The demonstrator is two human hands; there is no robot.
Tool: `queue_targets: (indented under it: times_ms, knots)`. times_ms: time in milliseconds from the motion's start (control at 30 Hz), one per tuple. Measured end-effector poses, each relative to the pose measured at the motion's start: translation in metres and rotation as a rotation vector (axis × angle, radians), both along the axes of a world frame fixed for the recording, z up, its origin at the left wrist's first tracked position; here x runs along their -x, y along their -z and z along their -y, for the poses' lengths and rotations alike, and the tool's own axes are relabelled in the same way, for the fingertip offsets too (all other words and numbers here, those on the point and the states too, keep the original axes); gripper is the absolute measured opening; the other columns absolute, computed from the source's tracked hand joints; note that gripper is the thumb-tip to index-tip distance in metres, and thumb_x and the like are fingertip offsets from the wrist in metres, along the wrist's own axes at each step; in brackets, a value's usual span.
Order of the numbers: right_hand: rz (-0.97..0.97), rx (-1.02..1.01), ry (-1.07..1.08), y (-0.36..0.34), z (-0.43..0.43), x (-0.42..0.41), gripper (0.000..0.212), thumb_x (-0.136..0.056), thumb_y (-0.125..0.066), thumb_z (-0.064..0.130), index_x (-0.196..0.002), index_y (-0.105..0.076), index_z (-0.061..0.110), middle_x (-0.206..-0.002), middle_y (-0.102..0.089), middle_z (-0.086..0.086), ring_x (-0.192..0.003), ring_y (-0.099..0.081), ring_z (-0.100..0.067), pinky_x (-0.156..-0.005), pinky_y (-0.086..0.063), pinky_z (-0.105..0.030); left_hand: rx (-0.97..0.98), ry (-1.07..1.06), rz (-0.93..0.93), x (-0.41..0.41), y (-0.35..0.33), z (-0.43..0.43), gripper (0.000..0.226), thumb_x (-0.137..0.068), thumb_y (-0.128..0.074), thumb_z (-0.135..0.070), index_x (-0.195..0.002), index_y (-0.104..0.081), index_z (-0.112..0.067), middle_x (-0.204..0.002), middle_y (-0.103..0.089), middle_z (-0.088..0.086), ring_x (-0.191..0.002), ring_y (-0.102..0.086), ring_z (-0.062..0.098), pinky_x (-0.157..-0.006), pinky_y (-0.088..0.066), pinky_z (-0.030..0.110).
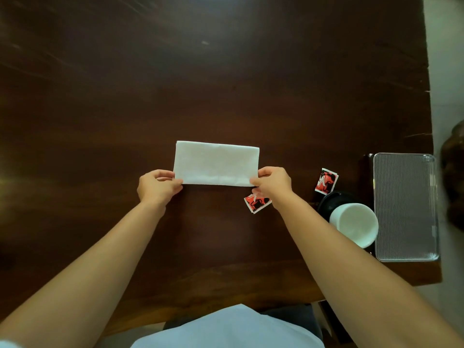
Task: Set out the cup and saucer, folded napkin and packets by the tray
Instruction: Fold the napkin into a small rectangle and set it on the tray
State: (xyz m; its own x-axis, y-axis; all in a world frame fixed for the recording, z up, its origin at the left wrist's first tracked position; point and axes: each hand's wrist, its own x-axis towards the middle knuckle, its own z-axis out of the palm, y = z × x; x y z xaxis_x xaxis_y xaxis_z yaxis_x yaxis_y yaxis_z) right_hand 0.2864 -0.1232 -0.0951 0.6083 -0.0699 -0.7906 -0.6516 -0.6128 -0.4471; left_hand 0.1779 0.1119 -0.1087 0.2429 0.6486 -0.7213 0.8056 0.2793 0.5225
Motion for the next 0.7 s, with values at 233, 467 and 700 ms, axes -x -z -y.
queue_targets:
  times_ms: [233, 467, 700]
  knots:
    - [0.106, 0.057, -0.073, 0.001, -0.004, 0.003, 0.024, -0.089, -0.072, 0.015, -0.069, -0.066, 0.025, -0.087, -0.069, 0.001, -0.062, -0.074, -0.014, -0.061, -0.064, -0.03, -0.158, 0.097, -0.057, 0.0, 0.002, 0.005, 0.012, -0.085, -0.078, -0.012, -0.095, -0.072, -0.016, -0.09, -0.067, -0.001, -0.077, -0.069, 0.013, -0.077, -0.062, 0.036]
    - [0.167, 0.119, -0.159, 0.001, -0.004, 0.007, 0.012, -0.086, -0.074, 0.01, -0.097, -0.071, 0.012, -0.097, -0.07, -0.006, -0.088, -0.071, -0.02, -0.077, -0.063, -0.041, -0.272, 0.254, -0.071, -0.001, 0.004, 0.005, 0.006, -0.093, -0.07, -0.018, -0.096, -0.065, -0.02, -0.093, -0.067, -0.001, -0.08, -0.072, 0.015, -0.077, -0.062, 0.038]
    - [0.208, 0.185, -0.178, 0.006, -0.009, 0.014, 0.012, -0.086, -0.075, 0.013, -0.092, -0.065, 0.017, -0.095, -0.069, -0.006, -0.084, -0.07, -0.02, -0.075, -0.062, -0.041, -0.181, 0.202, -0.025, -0.004, 0.007, -0.008, 0.002, -0.1, -0.058, -0.016, -0.1, -0.056, -0.017, -0.091, -0.068, 0.005, -0.069, -0.07, 0.011, -0.061, -0.059, 0.028]
